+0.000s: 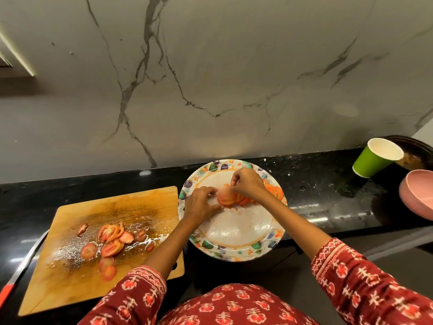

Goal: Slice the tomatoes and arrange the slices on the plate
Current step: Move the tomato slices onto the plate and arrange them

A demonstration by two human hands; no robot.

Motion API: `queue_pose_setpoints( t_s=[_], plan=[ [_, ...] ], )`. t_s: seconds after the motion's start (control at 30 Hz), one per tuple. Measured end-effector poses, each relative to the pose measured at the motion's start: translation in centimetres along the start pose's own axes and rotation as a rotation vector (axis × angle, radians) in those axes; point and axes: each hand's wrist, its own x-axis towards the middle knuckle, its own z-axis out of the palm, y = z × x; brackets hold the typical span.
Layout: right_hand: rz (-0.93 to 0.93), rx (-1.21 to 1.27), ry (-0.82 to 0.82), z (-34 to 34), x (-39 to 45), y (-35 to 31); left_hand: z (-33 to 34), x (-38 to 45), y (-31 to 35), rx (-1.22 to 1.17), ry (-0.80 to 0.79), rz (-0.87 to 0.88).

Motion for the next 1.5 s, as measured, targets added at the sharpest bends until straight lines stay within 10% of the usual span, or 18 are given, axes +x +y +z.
queue_pose_setpoints(
  t_s=[0.5,0.93,1.5],
  plan=[
    [-0.027,0.213,0.315,0.4,-1.1,-0.8,-3.8,-3.8,-3.4,-0.089,0.245,-0.017],
    [-0.314,0.219,-0.003,11.3,-4.6,-12.7,-13.8,-15.7,-14.4,-0.048,0.525,-0.214],
    [-0.326,-0.054,-0.311,16.9,-7.1,-20.1,-16.2,-18.7,-19.1,-0.123,0.302,-0.284]
  ],
)
